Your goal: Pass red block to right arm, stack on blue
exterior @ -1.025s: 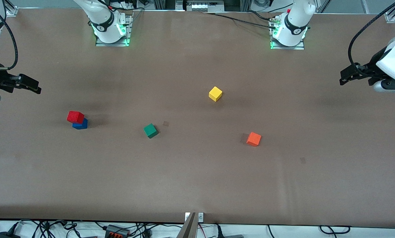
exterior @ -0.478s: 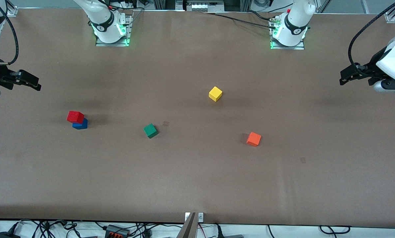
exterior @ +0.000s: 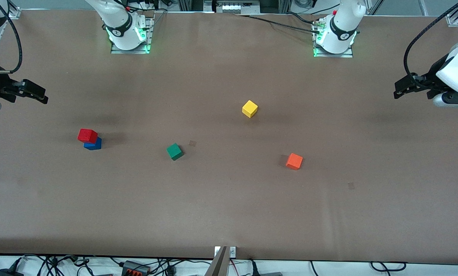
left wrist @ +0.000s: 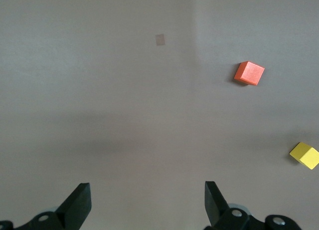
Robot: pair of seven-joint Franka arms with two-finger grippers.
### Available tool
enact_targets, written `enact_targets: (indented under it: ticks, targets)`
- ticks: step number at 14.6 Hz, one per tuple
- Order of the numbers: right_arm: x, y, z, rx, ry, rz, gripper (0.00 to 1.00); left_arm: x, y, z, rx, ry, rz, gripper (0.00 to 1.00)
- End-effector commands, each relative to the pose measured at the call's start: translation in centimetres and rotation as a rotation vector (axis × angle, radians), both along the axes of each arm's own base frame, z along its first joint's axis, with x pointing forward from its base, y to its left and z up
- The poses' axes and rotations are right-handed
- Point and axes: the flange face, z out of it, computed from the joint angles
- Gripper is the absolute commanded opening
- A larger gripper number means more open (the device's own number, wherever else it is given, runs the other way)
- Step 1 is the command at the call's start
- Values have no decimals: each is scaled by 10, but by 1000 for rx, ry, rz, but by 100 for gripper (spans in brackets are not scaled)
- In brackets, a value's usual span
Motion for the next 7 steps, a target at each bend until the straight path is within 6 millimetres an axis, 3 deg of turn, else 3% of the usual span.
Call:
enact_targets:
  ticks: [1, 7]
  targets:
    - [-7, -1, 0, -10, -6, 7, 100, 1, 2, 6, 19, 4, 8, 100]
    - [-2, -3, -7, -8, 0, 5, 100, 1, 2, 6, 19, 4, 8, 100]
